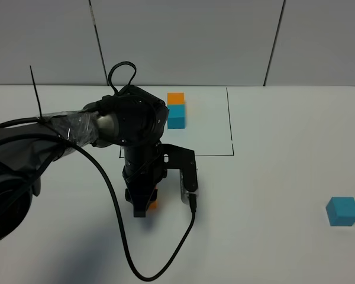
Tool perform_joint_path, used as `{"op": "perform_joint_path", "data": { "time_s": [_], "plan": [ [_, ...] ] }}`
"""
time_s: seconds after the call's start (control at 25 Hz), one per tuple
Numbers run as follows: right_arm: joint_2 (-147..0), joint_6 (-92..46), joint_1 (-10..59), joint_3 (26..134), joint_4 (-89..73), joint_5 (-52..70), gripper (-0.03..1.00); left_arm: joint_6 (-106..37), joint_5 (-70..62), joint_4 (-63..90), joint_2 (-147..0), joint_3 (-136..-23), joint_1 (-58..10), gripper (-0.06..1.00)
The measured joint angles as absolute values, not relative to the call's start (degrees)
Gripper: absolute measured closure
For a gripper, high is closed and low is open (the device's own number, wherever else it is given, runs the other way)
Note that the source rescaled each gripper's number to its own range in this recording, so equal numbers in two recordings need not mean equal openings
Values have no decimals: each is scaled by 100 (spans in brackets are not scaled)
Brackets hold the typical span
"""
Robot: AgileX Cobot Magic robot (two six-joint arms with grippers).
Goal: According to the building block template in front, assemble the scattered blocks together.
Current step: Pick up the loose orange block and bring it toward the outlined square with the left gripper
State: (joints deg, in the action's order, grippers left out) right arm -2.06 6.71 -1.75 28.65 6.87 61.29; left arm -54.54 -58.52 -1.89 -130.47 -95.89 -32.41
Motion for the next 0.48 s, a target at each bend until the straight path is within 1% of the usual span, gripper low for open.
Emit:
{"op": "perform_joint_path", "data": {
  "time_s": [0.48],
  "plan": [
    [-206, 671, -175, 2865, 687, 6129, 40, -5454, -5723, -199, -13238, -9637, -3241, 94]
  ]
}}
